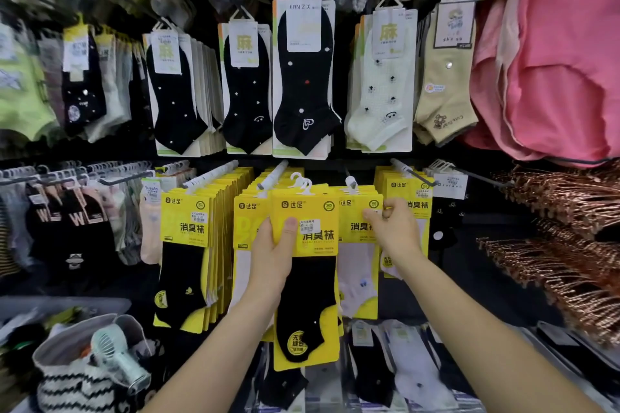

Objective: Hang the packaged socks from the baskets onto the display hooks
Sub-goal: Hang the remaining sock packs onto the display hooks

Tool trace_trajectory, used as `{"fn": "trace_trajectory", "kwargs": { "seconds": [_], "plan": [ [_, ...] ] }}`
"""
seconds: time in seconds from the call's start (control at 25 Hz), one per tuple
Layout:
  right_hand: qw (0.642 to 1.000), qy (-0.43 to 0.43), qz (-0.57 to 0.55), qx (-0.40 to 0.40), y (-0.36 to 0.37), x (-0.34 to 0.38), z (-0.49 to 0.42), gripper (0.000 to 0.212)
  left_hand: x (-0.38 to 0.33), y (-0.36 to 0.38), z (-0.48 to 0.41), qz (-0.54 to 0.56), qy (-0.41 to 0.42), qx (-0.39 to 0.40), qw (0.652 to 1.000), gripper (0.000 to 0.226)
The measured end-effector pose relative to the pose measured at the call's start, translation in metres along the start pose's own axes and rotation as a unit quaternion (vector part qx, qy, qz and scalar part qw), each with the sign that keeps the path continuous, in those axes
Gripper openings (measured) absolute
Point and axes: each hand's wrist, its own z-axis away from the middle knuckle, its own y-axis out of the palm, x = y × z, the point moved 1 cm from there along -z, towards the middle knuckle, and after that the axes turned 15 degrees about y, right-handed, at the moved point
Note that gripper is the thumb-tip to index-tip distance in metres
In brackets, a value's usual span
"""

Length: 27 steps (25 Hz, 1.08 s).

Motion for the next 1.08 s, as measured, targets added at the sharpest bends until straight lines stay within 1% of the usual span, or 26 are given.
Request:
{"fn": "trace_trajectory", "kwargs": {
  "seconds": [0.04, 0.08, 0.12, 0.16, 0.24, 0.36, 0.48, 0.6, 0.68, 0.8, 0.88, 1.0, 1.08],
  "plan": [
    [1.0, -0.016, -0.022, -0.014, -0.003, 0.0, 0.005, 0.033, 0.001, 0.002, 0.001, 0.001, -0.008, 0.004, 1.0, 0.028],
    [0.998, -0.038, -0.055, -0.002, -0.004, 0.0, 0.012, 0.034, 0.003, 0.004, 0.001, 0.003, -0.014, 0.007, 1.0, 0.033],
    [0.994, -0.056, -0.084, 0.032, -0.003, 0.002, 0.019, 0.034, 0.003, 0.007, 0.002, 0.005, -0.009, 0.01, 1.0, 0.029],
    [0.991, -0.071, -0.089, 0.072, -0.001, 0.004, 0.026, 0.032, 0.003, 0.011, 0.003, 0.006, -0.003, 0.013, 1.0, 0.02],
    [0.988, -0.089, -0.049, 0.113, 0.004, 0.007, 0.035, 0.029, 0.001, 0.021, 0.008, 0.004, -0.003, 0.02, 1.0, 0.011],
    [0.991, -0.082, -0.039, 0.095, 0.002, 0.008, 0.034, 0.029, 0.002, 0.03, 0.012, 0.02, -0.029, 0.018, 0.999, 0.014],
    [0.992, -0.061, -0.05, 0.101, -0.006, 0.003, 0.029, 0.031, 0.004, 0.031, 0.012, 0.034, -0.042, 0.031, 0.998, 0.022],
    [0.991, -0.043, -0.052, 0.112, -0.01, 0.0, 0.027, 0.023, 0.007, 0.03, 0.011, 0.043, -0.049, 0.048, 0.997, 0.018],
    [0.991, -0.035, -0.063, 0.11, -0.012, -0.002, 0.027, 0.019, 0.008, 0.029, 0.01, 0.025, -0.045, 0.053, 0.997, 0.017],
    [0.993, -0.005, -0.085, 0.084, -0.017, -0.008, 0.024, 0.017, 0.011, 0.019, 0.003, -0.003, -0.043, 0.022, 0.999, 0.025],
    [0.993, 0.019, -0.097, 0.065, -0.024, -0.013, 0.016, 0.024, 0.012, 0.009, -0.002, -0.001, -0.039, -0.002, 0.999, 0.029],
    [0.994, 0.04, -0.1, 0.036, -0.028, -0.015, 0.003, 0.029, 0.011, -0.006, -0.01, 0.008, -0.017, -0.027, 0.999, 0.022],
    [0.995, 0.037, -0.089, 0.024, -0.026, -0.011, -0.003, 0.024, 0.01, -0.011, -0.013, 0.011, -0.014, -0.033, 0.999, 0.015]
  ]
}}
